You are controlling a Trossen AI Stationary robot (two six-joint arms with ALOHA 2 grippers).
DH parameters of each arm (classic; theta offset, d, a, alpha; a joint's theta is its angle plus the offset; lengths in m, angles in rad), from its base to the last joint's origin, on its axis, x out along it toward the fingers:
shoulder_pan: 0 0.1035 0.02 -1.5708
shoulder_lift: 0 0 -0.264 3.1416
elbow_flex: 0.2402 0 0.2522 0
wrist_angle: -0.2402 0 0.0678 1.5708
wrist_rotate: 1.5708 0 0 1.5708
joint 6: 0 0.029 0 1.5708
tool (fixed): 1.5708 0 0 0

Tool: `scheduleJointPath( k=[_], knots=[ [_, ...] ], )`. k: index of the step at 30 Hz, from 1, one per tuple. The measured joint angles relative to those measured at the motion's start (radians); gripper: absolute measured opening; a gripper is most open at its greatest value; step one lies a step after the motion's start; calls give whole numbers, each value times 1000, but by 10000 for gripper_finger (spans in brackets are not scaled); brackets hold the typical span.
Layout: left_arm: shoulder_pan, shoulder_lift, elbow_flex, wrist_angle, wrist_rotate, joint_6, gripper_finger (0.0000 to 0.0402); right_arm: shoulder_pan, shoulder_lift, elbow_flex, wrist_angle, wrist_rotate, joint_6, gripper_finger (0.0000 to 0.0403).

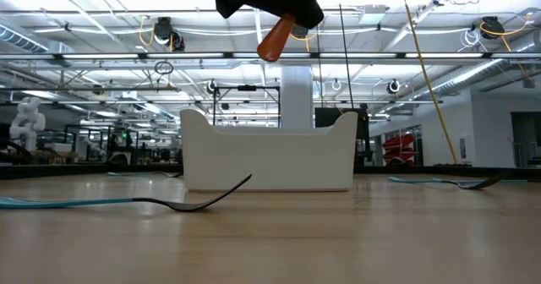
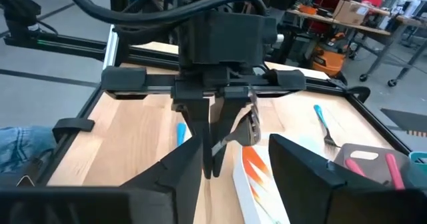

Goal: Sort silverware by color (type)
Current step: Put the orange fork into the white bin

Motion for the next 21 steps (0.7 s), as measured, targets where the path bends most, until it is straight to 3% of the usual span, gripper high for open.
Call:
scheduleJointPath(
  k=[13, 17, 21],
  knots=[
    [9, 9, 0, 8, 23, -11, 1, -39, 3, 0, 53, -6, -47, 152],
    [13, 8, 0, 11, 23, -12, 1, -40, 3, 0, 45, -7, -49, 109],
    [13, 8, 0, 19, 25, -12, 1, -40, 3, 0, 42, -8, -52, 39]
  ],
)
